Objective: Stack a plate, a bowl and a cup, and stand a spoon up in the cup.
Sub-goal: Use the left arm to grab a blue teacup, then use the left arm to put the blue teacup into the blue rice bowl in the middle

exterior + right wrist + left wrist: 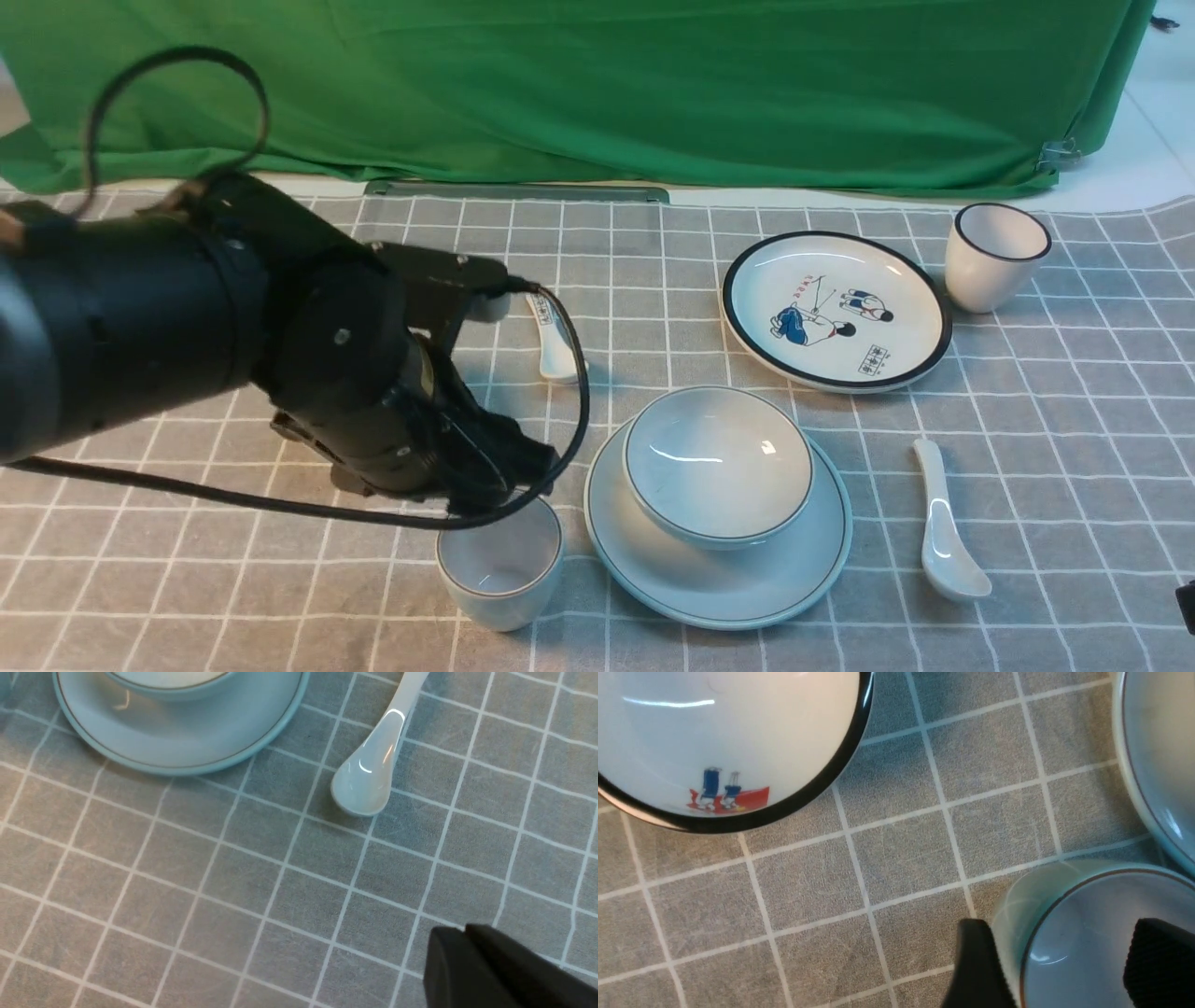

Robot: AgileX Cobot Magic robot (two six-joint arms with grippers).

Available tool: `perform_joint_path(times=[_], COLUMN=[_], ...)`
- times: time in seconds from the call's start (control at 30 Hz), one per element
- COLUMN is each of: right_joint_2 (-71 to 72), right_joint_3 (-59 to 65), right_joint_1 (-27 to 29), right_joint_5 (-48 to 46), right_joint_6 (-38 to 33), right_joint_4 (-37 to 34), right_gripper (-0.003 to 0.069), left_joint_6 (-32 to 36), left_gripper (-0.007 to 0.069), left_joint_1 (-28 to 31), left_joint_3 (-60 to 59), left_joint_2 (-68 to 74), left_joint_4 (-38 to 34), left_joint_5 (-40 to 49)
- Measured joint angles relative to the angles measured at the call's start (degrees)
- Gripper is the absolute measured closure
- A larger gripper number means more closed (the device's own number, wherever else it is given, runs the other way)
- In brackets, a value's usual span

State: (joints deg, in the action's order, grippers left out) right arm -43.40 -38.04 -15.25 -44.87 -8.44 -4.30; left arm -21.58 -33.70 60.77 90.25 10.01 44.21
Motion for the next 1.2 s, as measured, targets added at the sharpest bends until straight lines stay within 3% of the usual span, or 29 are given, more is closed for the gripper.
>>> perform_joint_path(times=[0.17,0.23,0.27,0.3,0.4,0.53,0.83,0.93,1.2], right_joint_2=[0.0,0.0,0.0,0.0,0.0,0.0,0.0,0.0,0.0], right_joint_3=[0.0,0.0,0.0,0.0,0.0,0.0,0.0,0.0,0.0], right_joint_1=[0.0,0.0,0.0,0.0,0.0,0.0,0.0,0.0,0.0], right_joint_5=[0.0,0.0,0.0,0.0,0.0,0.0,0.0,0.0,0.0], right_joint_6=[0.0,0.0,0.0,0.0,0.0,0.0,0.0,0.0,-0.8], right_joint_4=[0.0,0.0,0.0,0.0,0.0,0.0,0.0,0.0,0.0], right_gripper=[0.0592,0.0589,0.0587,0.0587,0.0584,0.0578,0.0571,0.0571,0.0571], left_joint_6=[0.0,0.0,0.0,0.0,1.5,2.7,6.4,8.0,9.7], left_gripper=[0.0099,0.0108,0.0166,0.0176,0.0469,0.0592,0.0595,0.0595,0.0596], left_joint_1=[0.0,0.0,0.0,0.0,0.0,0.0,0.0,-0.3,-1.2], left_joint_3=[0.0,0.0,0.0,0.0,0.3,3.2,19.0,24.1,28.2], left_joint_2=[4.4,5.2,5.9,5.9,5.2,3.1,2.8,6.6,19.4], left_joint_4=[-2.9,-3.4,-3.9,-3.9,-3.9,-4.0,-9.2,-13.0,-14.0], left_joint_5=[0.2,0.0,-0.4,-0.4,0.2,2.4,6.1,5.8,5.5])
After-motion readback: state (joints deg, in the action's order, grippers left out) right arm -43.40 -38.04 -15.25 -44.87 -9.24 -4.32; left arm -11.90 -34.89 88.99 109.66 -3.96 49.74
